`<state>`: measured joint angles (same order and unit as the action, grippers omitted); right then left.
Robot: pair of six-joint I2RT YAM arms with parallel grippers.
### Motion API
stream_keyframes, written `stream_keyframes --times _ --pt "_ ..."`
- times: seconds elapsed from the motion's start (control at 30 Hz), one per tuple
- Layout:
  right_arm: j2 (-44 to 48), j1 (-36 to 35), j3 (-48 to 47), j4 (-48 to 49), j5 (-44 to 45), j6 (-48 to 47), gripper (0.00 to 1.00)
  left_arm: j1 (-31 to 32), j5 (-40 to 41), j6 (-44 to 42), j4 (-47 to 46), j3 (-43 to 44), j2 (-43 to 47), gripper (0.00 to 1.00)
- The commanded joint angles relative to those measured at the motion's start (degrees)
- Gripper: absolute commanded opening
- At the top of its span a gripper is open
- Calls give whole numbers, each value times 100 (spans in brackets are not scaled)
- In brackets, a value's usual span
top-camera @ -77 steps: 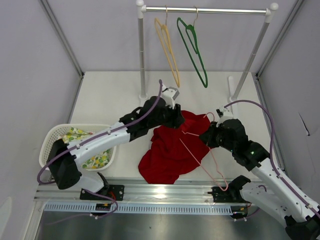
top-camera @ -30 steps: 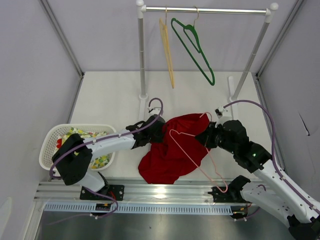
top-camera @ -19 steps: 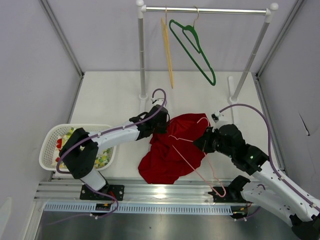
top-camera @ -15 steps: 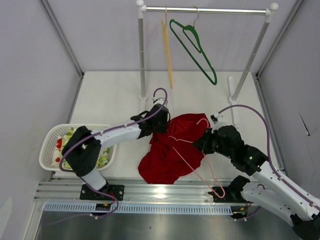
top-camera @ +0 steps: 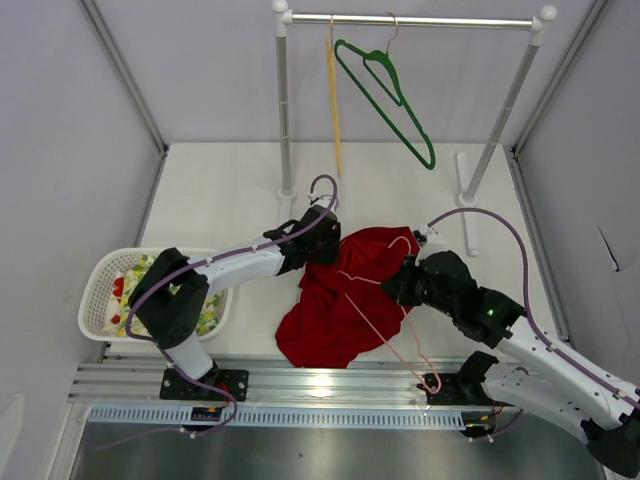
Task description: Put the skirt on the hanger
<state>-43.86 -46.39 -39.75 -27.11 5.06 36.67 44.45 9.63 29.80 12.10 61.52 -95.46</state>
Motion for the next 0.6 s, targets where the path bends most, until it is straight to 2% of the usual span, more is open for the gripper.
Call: stream_keyframes --times 0.0,0.57 --pt "-88 -63 -16 92 83 25 0 -41 -137 -211 -322 168 107 41" --pt "-150 -81 -42 118 197 -28 0 -41 -506 -379 -463 423 -139 39"
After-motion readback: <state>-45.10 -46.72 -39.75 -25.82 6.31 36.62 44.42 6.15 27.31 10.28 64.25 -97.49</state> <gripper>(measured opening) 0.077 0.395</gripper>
